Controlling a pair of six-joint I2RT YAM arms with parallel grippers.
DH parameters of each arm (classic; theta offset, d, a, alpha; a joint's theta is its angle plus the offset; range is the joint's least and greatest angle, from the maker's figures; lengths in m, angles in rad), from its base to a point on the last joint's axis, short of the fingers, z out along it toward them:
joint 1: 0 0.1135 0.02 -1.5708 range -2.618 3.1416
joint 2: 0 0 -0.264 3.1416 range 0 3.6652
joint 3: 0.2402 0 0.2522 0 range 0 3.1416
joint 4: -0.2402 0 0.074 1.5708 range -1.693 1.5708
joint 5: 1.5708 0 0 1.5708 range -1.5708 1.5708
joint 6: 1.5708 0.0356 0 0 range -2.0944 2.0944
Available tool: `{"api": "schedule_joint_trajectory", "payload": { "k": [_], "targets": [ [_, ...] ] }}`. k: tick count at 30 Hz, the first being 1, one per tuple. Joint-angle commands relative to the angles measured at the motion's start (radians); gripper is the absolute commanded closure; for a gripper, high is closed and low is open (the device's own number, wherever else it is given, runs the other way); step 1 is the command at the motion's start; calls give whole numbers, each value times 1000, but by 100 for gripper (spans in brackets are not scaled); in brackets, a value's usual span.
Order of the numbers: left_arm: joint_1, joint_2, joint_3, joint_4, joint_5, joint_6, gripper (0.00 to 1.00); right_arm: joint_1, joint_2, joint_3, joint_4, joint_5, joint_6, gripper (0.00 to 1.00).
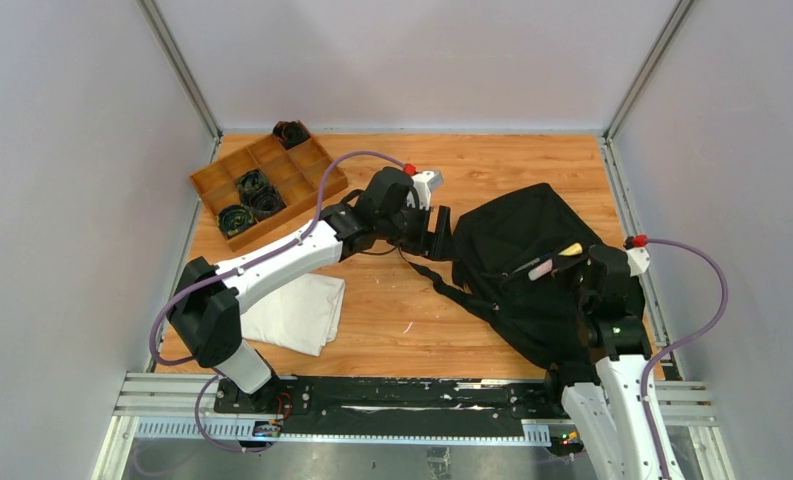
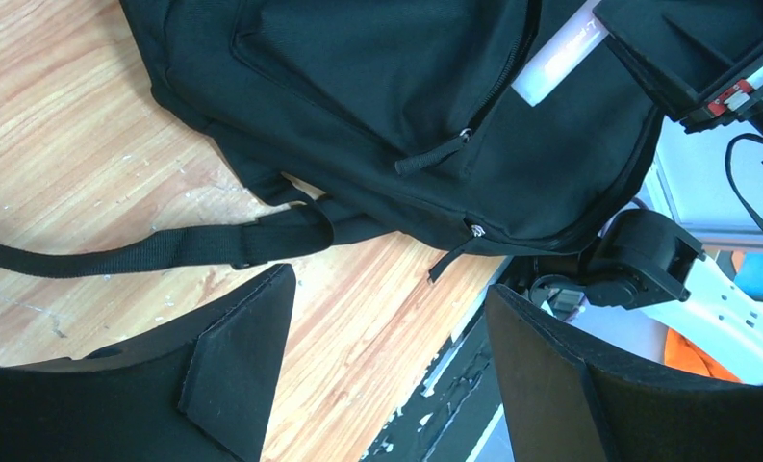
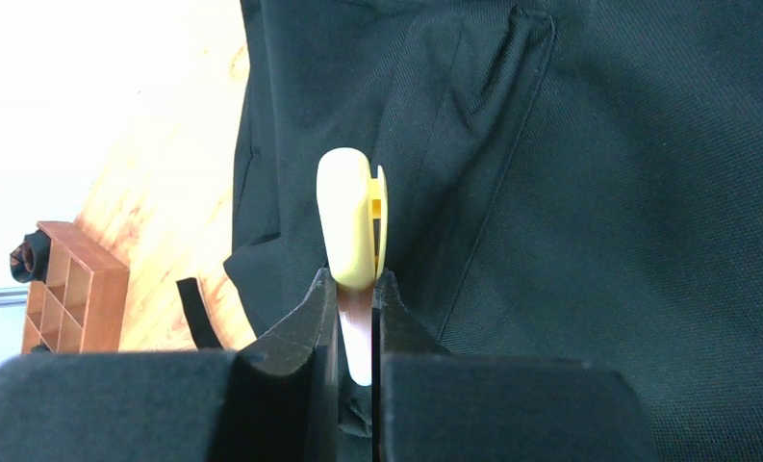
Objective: Pack the student bag
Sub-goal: Place the stationery in the student bag.
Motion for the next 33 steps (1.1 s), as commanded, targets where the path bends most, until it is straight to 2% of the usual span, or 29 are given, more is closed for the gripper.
{"api": "schedule_joint_trajectory", "payload": {
  "k": [1, 17, 28, 31, 33],
  "targets": [
    [-7, -5, -10, 24, 22, 10, 22, -13, 13, 46, 46, 39, 19, 100],
    [-7, -16, -34, 12, 26, 32, 22, -13, 105, 36, 132, 5, 38, 100],
    [-7, -5, -18, -10, 26, 47, 22, -12, 16, -53, 73, 26, 37, 100],
    [-7, 2, -11, -8, 31, 47, 22, -13, 34, -81, 96, -14, 59, 100],
    [-7, 2, -10, -8, 28, 48, 22, -12, 66, -100, 139, -94, 93, 100]
  ]
}}
